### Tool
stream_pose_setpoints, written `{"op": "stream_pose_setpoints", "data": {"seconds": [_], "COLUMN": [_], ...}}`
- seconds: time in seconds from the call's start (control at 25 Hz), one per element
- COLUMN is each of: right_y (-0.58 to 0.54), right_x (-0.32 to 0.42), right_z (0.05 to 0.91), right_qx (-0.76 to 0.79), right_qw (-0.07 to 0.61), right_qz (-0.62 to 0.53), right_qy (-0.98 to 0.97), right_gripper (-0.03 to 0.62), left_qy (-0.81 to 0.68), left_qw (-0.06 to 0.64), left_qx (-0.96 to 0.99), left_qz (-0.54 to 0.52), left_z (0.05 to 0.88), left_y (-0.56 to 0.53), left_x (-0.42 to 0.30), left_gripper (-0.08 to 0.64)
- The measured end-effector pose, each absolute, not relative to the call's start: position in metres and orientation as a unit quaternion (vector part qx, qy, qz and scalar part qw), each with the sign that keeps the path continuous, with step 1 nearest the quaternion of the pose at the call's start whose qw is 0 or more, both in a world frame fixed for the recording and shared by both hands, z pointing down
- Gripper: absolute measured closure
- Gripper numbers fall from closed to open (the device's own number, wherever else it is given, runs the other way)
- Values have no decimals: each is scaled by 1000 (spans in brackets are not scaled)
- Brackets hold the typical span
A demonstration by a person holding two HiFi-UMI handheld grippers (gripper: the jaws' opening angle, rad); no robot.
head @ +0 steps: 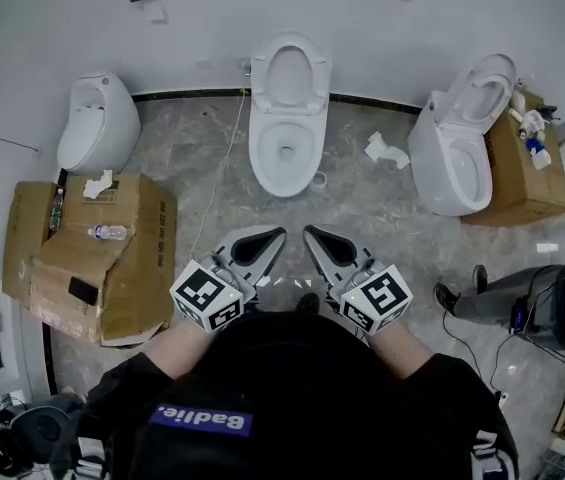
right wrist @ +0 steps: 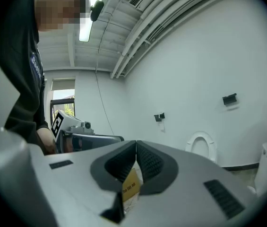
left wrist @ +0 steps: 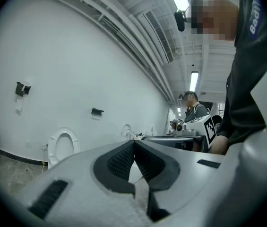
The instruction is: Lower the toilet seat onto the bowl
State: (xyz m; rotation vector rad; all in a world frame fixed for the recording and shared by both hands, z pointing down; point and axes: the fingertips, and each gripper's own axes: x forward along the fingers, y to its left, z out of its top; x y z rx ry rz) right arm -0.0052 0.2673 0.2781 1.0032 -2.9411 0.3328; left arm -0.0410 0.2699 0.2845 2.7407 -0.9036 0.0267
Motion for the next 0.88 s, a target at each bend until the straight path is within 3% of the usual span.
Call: {"op": "stream_pose_setpoints", "data": {"seconds": [0.88], "right_y": [220], "right_x": [25], "right_z": [313], "right_qx": [297], "right_qw": [18], "right_qz": [126], "right_qy": [-946], "right_gripper": [565], "left_qy": [-353], "left_qw": [129], "left_qx": [927], "left_qz": [1], "left_z": [303], "left_y": [229], "left_x": [-16], "left_gripper": [543]}}
